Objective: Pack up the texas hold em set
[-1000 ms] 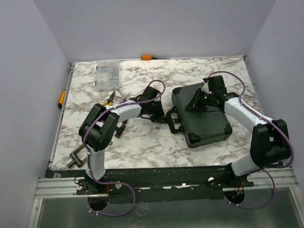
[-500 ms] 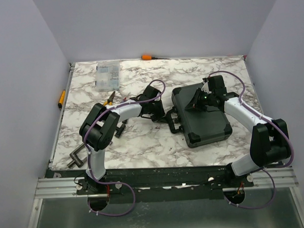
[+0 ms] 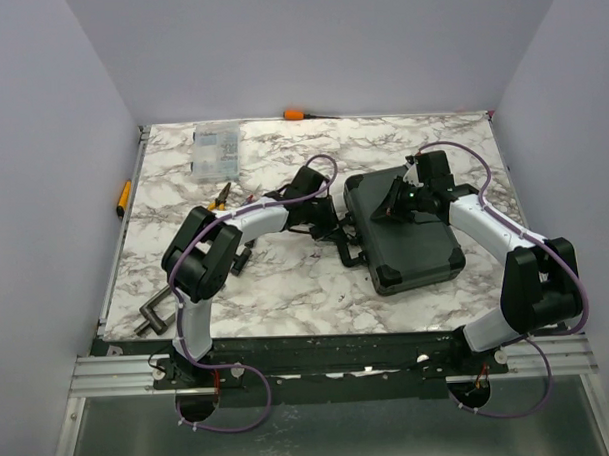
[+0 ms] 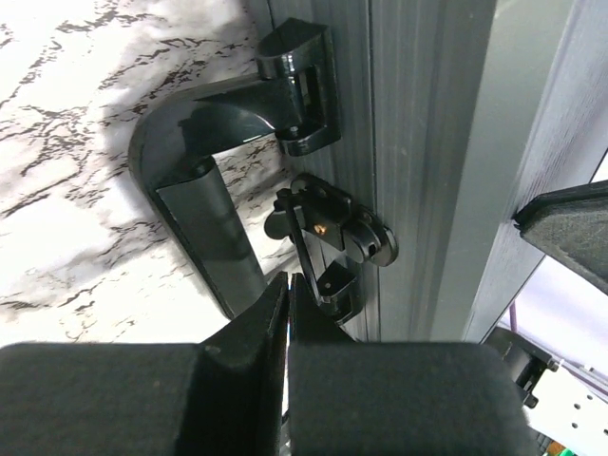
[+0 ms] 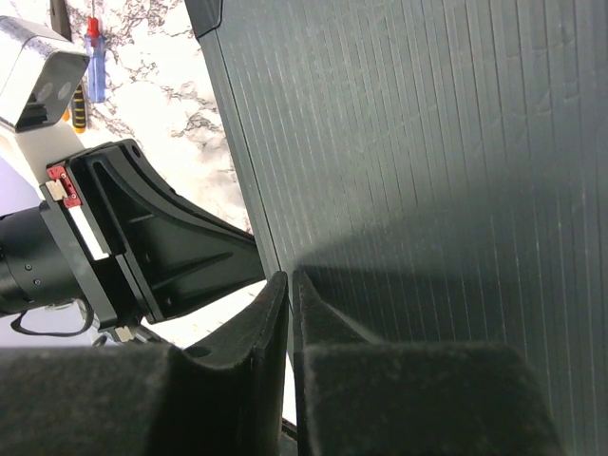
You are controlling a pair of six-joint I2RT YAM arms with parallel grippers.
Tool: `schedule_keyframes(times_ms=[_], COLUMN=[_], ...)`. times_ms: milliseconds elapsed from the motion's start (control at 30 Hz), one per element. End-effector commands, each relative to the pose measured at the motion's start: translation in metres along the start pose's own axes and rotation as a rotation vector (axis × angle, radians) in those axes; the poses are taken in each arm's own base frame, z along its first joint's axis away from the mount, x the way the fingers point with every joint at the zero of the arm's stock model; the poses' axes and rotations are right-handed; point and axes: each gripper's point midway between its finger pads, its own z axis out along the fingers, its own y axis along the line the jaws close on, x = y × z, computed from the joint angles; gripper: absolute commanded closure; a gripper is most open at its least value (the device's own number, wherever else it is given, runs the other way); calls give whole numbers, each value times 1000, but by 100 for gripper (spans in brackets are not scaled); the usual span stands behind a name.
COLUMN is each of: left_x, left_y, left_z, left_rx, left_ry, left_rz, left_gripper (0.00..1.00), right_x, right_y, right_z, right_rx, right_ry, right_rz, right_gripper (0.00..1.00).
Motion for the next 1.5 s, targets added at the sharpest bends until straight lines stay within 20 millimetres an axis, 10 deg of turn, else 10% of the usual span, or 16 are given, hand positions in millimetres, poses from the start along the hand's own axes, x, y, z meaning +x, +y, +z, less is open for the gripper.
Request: schedule_keyframes(times_ms=[0,1200,1467], left_x=[0,15,9], left_y=[-27,-68,-99], left_z=[-4,5,-30], left_rx=[68,137,201], left_ry=[3,37,-29], left_rz=[25,34,70], left_gripper=[100,100,100], right_x=[79,80,79], right_y=[-89,-89,-89], right_z=[7,10,9], right_rx=[318,307,311], right_ry=[252,262,261], right_rz=[53,49,46], right_gripper=[89,91,91])
